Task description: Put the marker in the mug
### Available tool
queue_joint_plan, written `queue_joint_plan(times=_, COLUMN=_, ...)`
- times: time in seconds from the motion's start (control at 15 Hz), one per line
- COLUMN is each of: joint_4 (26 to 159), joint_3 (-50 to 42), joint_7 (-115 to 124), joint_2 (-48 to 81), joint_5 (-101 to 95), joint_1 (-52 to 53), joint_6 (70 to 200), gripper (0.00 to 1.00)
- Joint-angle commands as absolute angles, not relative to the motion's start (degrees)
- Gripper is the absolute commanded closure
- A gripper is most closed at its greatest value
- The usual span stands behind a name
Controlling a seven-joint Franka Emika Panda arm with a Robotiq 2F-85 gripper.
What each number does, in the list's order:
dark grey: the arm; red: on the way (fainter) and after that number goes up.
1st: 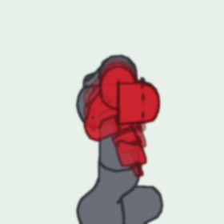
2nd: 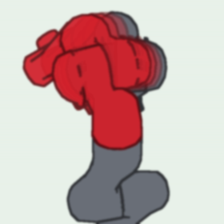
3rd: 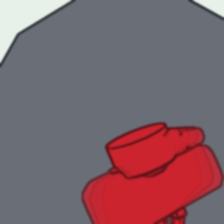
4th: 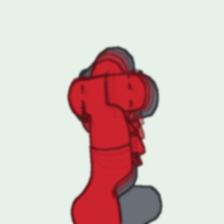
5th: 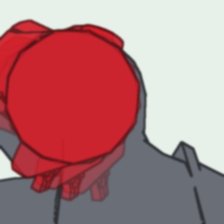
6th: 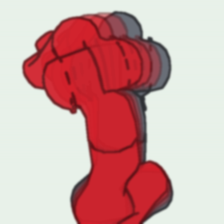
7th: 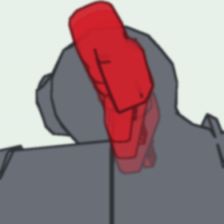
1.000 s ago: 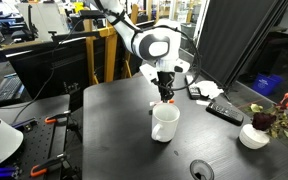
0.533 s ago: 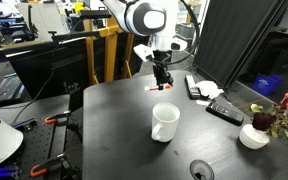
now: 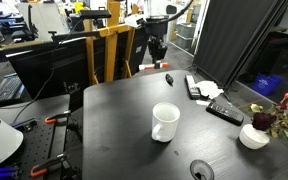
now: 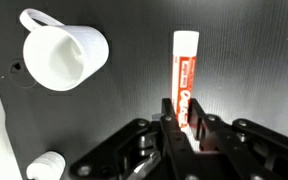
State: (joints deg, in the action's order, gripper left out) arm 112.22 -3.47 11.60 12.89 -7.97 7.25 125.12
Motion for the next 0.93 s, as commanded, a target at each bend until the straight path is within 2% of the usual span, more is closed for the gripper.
queue_joint_plan(times=0.0, joint_4=112.1, joint_3=-2.0, joint_7=11.8, joint_2=12.8, joint_5=-8.3, joint_1=5.9, joint_6=125.0, gripper=0.81)
queue_joint_plan(times=0.4, joint_4=112.1, joint_3=-2.1, joint_7=11.8, joint_2=14.1, joint_5=-8.3, joint_1=5.9, joint_6=125.0, gripper=0.81)
queue_joint_plan(times=0.47, joint_4=112.1, joint_3=-2.1, joint_7=11.8, joint_2=14.1, joint_5=-8.3, joint_1=5.9, joint_6=125.0, gripper=0.95)
queue_joint_plan(times=0.87, joint_4=112.5, joint_3=-5.4, joint_7=35.1, joint_2=14.0, joint_5=-27.1, joint_1=9.4, joint_6=135.6, gripper=0.95)
